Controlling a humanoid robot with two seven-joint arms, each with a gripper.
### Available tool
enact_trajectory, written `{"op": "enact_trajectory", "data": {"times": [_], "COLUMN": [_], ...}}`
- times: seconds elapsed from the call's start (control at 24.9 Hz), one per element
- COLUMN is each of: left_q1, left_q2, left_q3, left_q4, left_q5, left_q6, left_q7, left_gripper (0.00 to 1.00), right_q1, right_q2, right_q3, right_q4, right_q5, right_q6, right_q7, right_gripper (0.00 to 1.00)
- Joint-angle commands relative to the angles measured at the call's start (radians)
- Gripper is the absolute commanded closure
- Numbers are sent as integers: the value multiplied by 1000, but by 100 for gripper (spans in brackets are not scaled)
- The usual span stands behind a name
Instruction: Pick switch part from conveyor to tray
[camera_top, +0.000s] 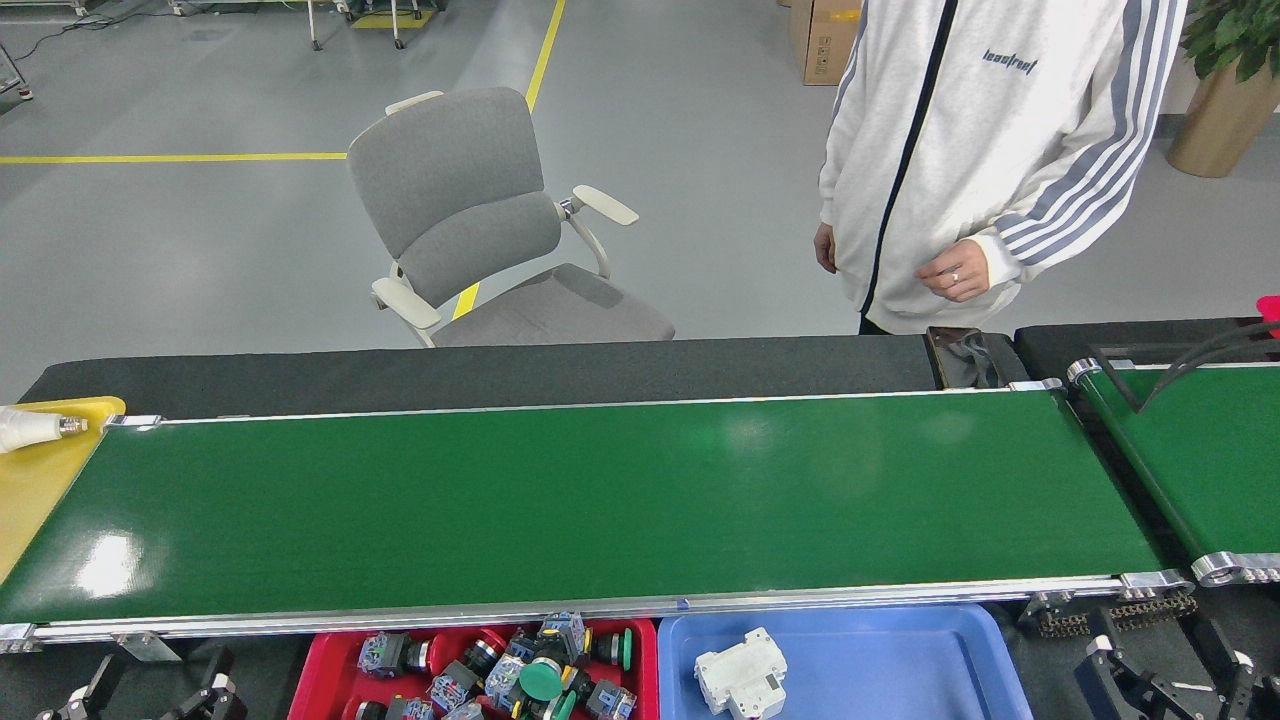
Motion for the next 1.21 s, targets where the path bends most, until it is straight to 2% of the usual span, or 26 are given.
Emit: {"op": "enact_trajectory", "data": {"times": [0.0,0.28,0.36,0.68,1.17], "left_q1": [-11,-29,-29,5,35], "left_q2": [23,37,63,96,93], "left_q3": [4,-5,-5,-5,4], "left_q4": [-5,-7,-10,-16,-19], "left_q5": [-3,-3,-1,8,16], "left_q6": [1,-4,-4,-45,-13], "left_q7": [5,5,5,5,3], "left_gripper": [0,0,0,0,0], "right_q1": [-1,0,14,36,40], "right_q2": [-12,-35,-30,-29,-20], "right_q3": [-2,-1,1,-5,-5], "right_q4": [-15,-15,-15,-15,-15], "right_q5": [4,34,50,50,50], "right_q6": [-24,-30,-30,-28,-28], "right_q7": [-2,-3,-3,-3,-3], "right_gripper": [1,2,2,2,2]}}
